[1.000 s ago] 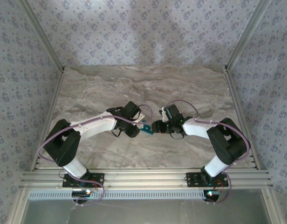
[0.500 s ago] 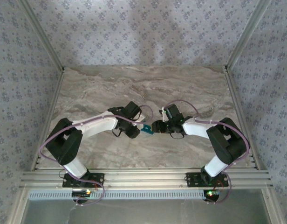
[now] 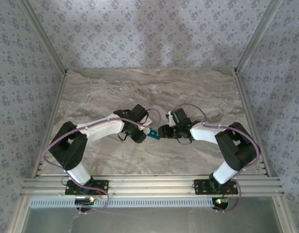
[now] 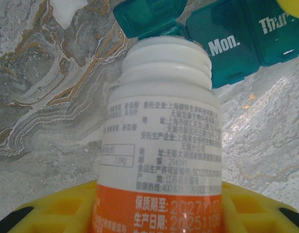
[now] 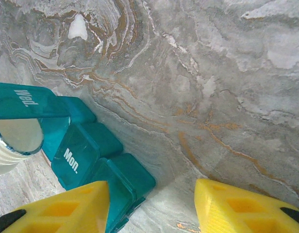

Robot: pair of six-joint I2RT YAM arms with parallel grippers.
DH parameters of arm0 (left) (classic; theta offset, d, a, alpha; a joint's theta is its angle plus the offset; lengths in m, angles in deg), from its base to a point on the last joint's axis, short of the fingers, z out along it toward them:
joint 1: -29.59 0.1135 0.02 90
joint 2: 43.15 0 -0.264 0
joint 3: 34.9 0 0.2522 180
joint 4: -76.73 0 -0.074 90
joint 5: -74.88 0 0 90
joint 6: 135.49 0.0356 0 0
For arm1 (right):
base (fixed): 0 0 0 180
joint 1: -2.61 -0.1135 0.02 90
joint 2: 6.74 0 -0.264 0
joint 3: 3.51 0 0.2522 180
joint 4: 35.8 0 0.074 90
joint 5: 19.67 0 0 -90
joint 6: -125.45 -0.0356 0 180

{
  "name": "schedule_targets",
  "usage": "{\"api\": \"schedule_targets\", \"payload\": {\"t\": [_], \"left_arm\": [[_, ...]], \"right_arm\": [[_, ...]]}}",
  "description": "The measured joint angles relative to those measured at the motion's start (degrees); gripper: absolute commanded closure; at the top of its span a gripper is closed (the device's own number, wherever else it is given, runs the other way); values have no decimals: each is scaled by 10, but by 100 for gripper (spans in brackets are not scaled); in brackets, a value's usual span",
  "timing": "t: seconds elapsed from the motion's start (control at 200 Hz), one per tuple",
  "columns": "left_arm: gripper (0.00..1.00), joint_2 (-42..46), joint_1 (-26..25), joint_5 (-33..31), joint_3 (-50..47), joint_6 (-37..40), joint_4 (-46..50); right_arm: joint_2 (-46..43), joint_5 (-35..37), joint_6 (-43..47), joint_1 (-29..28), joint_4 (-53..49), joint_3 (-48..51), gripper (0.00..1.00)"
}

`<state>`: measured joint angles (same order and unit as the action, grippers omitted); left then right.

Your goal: Sort the pills into containers

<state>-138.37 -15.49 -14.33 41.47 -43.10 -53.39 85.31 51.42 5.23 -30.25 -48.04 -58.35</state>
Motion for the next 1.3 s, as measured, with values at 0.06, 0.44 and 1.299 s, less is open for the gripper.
{"api": "schedule_targets", "payload": {"t": [0.06,0.44,1.299], "left_arm": [[100,-5,0,0,4,2,3],[100,-25,-7,0,20,11,17],[100,-47,-7,-6,62,28,66]], "right_arm": [[0,0,0,0,0,0,49],[1,0,0,0,0,0,49],[1,0,0,0,0,0,50]]}}
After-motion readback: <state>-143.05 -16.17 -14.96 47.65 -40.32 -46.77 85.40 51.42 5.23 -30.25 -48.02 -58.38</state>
